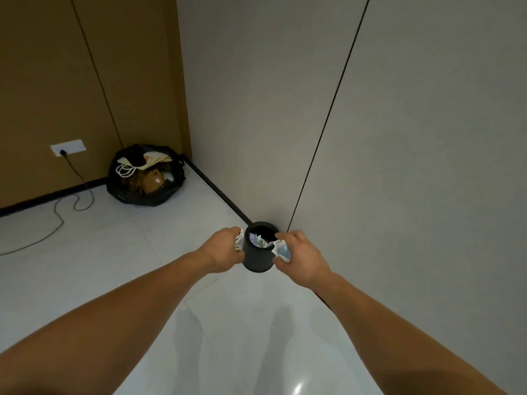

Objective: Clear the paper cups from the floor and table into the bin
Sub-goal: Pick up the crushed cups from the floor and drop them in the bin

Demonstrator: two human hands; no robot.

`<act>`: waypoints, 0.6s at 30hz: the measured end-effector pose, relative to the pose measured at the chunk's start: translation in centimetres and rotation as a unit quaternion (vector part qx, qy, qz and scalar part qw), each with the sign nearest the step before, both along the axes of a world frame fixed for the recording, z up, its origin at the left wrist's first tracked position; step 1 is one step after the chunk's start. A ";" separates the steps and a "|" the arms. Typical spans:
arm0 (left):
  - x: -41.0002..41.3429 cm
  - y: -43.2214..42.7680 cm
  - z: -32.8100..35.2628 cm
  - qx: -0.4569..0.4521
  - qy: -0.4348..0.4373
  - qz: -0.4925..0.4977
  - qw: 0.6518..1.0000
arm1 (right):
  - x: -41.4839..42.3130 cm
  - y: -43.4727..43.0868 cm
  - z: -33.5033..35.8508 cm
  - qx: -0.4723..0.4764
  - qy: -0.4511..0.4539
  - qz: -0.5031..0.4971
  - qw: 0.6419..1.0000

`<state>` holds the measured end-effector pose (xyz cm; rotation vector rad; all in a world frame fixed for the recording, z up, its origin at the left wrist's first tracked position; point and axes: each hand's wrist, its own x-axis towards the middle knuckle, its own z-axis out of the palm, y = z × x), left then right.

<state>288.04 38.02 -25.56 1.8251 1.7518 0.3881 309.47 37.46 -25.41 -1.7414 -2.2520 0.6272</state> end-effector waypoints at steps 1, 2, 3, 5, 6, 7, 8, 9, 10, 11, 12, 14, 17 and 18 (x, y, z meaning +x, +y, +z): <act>0.1 1.7 0.1 -0.001 -0.002 -0.014 1.000 | 0.0 1.1 -0.2 -0.005 -0.002 -0.012 1.000; 0.3 3.4 0.0 -0.003 -0.002 -0.030 1.000 | 0.1 2.2 -0.4 -0.009 -0.005 -0.021 1.000; 0.5 5.1 -0.2 -0.003 0.000 -0.044 0.999 | 0.3 3.5 -0.7 -0.011 -0.010 -0.026 1.000; 1.3 8.7 -0.8 -0.009 0.002 -0.070 0.998 | 0.8 6.3 -1.4 -0.012 -0.019 -0.038 0.999; 1.7 10.4 -1.1 -0.015 0.003 -0.084 0.996 | 1.1 7.9 -1.8 -0.014 -0.020 -0.045 0.999; 2.1 12.3 -1.5 -0.020 0.003 -0.095 0.995 | 1.4 9.7 -2.3 -0.014 -0.020 -0.050 0.998; 2.4 14.1 -1.8 -0.024 0.005 -0.100 0.995 | 1.7 11.6 -2.8 -0.012 -0.022 -0.053 0.998; 2.5 16.0 -2.1 -0.027 0.008 -0.101 0.994 | 2.0 13.6 -3.2 -0.011 -0.021 -0.056 0.998; 2.5 17.8 -2.4 -0.031 0.009 -0.099 0.995 | 2.3 15.6 -3.7 -0.014 -0.017 -0.059 0.998; 2.4 19.6 -2.6 -0.034 0.010 -0.097 0.995 | 2.5 17.6 -4.1 -0.018 -0.011 -0.061 0.998; 2.3 21.3 -2.7 -0.039 0.013 -0.095 0.995 | 2.6 19.6 -4.5 -0.022 -0.009 -0.062 0.998; 1.8 24.8 -2.9 -0.049 0.023 -0.093 0.994 | 2.7 23.2 -5.1 -0.032 -0.004 -0.058 0.998; 1.5 30.0 -3.2 -0.045 0.035 -0.081 0.995 | 2.5 28.1 -5.7 -0.043 0.005 -0.040 0.998; 1.5 31.6 -3.4 -0.045 0.035 -0.077 0.995 | 2.5 29.6 -5.9 -0.047 0.006 -0.040 0.998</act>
